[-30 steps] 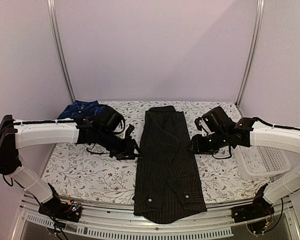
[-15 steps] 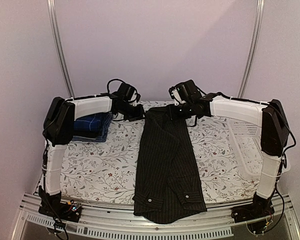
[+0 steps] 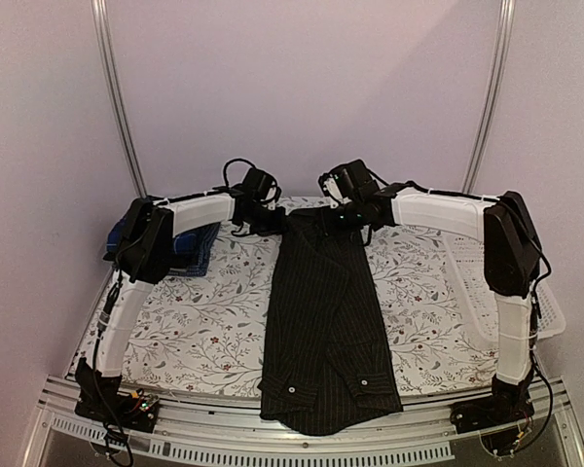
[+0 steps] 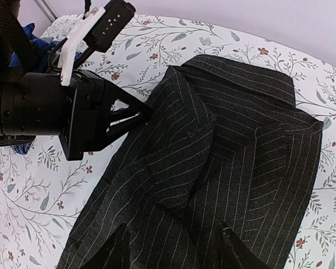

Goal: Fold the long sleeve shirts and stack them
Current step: Smooth out the rectangle-folded shirt at the center of the board.

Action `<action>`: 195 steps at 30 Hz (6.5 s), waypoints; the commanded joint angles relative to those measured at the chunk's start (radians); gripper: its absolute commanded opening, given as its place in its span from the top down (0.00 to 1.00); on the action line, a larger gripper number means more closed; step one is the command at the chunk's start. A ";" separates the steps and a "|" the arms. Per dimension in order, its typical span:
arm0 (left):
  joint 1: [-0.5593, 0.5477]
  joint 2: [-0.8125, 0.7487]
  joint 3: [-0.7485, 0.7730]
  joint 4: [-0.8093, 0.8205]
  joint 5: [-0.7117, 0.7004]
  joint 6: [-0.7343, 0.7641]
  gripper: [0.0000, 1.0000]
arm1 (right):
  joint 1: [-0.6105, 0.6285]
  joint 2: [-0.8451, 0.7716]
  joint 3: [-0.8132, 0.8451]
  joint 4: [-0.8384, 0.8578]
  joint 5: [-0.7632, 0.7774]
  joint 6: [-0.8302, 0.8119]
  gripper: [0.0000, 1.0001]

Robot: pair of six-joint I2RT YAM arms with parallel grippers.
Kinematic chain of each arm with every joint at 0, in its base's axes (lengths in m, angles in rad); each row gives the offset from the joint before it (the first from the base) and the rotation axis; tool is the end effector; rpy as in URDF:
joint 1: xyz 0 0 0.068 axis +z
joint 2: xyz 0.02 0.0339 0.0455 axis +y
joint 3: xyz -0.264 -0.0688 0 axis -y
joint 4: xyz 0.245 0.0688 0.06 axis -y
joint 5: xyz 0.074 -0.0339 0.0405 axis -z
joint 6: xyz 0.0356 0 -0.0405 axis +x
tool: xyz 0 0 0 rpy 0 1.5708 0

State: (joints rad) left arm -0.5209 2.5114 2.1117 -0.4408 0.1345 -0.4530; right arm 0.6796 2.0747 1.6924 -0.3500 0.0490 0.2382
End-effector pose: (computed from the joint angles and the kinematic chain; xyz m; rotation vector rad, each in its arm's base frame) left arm 0.4792 -0.2805 0.1476 0.1487 2.4883 -0.5941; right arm 0.3734 0.2995 0.2357 -0.4868 2.2864 0.4101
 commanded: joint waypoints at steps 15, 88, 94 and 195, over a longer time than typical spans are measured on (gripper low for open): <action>0.054 -0.062 -0.077 0.084 0.006 0.029 1.00 | 0.012 0.098 0.052 0.008 -0.099 -0.069 0.40; 0.073 -0.120 -0.155 0.171 0.377 -0.156 1.00 | -0.129 -0.027 -0.429 0.372 -0.547 0.357 0.58; 0.099 -0.151 -0.233 0.283 0.424 -0.219 1.00 | -0.130 -0.021 -0.438 0.396 -0.557 0.388 0.71; 0.209 -0.044 -0.010 0.142 0.053 -0.006 0.56 | -0.071 -0.087 -0.356 0.210 -0.139 0.175 0.59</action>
State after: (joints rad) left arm -0.2935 2.6339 2.2040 -0.3332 0.2234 -0.4919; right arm 0.6094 2.0861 1.3220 -0.1097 -0.1242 0.4332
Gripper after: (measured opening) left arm 0.447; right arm 0.406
